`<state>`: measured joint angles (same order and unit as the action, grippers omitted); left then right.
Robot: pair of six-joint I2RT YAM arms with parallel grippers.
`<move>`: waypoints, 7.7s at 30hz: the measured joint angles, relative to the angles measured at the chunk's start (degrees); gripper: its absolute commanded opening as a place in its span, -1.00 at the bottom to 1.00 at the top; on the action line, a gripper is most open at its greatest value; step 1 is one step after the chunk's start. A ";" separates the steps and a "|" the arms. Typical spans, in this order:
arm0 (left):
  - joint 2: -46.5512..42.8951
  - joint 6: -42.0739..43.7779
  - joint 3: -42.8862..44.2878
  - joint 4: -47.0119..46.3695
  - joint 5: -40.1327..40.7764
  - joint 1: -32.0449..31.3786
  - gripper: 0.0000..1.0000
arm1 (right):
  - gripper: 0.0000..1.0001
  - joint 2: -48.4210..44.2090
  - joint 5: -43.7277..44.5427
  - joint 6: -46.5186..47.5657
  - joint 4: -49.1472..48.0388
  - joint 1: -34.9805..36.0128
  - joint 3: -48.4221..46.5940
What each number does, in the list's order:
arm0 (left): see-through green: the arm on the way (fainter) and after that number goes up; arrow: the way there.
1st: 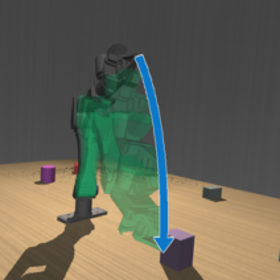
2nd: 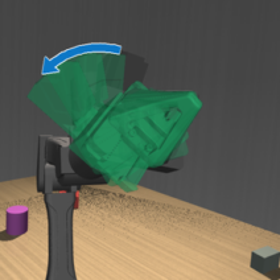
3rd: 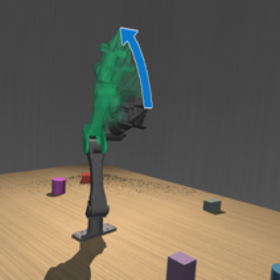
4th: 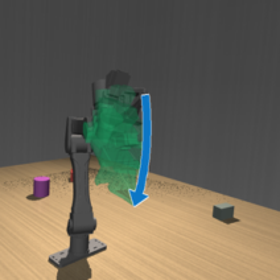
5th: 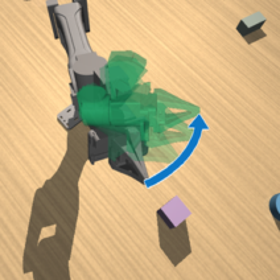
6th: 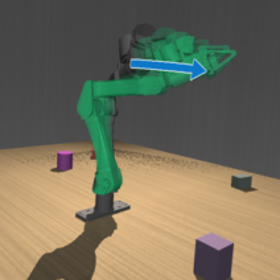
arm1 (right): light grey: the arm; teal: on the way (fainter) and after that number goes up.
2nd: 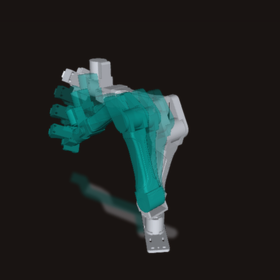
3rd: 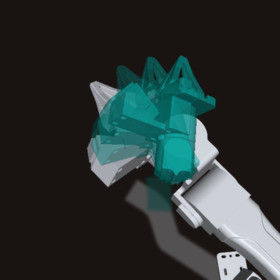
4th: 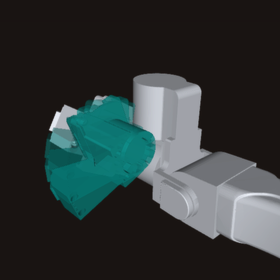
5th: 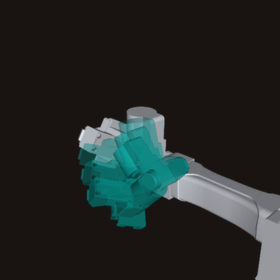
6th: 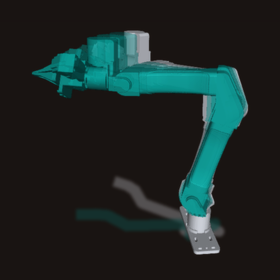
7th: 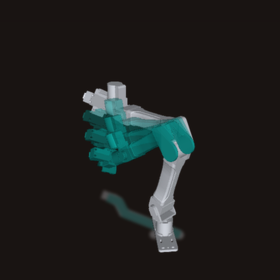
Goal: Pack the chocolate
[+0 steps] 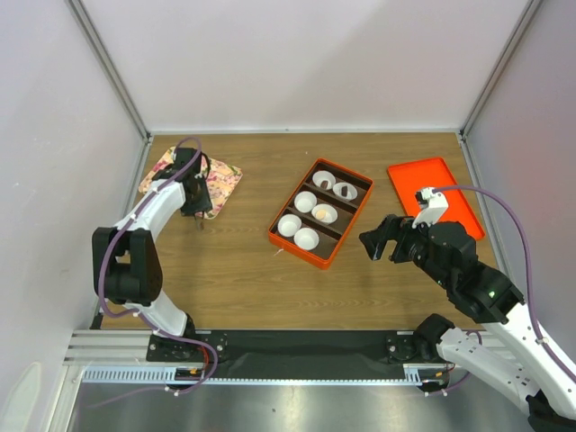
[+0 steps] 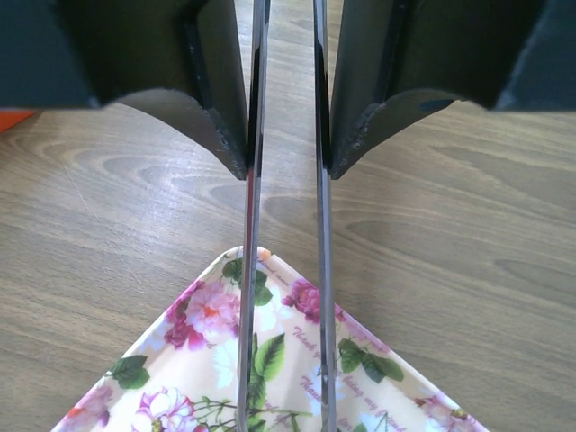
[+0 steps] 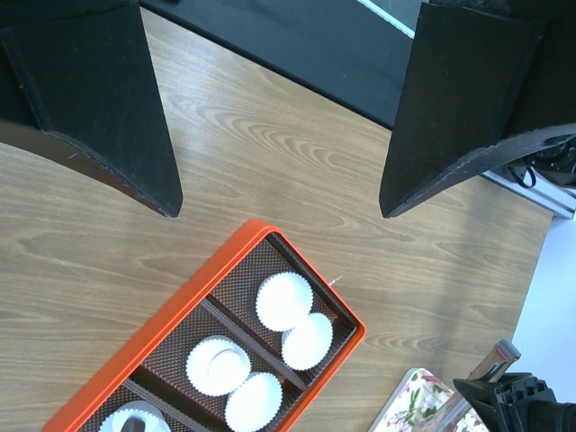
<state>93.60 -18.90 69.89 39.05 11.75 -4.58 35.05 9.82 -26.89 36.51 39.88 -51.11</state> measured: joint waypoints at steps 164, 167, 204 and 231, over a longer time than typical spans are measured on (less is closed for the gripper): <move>-14.56 -9.42 4.72 14.38 -0.24 -53.92 -0.45 | 0.95 -2.12 2.40 -0.11 2.62 -0.15 1.44; -14.25 -11.28 2.56 14.47 -0.04 -54.55 -0.43 | 0.94 -2.69 2.45 -0.42 2.69 -0.15 1.44; -10.93 -7.61 13.11 17.62 9.40 -38.99 -0.02 | 0.95 -2.62 3.85 -0.44 5.01 -0.15 0.85; 0.72 0.11 -0.70 0.00 2.89 1.25 -0.01 | 0.95 -1.03 1.86 -0.28 0.42 -0.26 1.92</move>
<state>94.32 -18.79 69.19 39.05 14.63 -3.33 34.02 11.68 -27.18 36.93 39.62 -49.19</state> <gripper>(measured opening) 0.523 0.973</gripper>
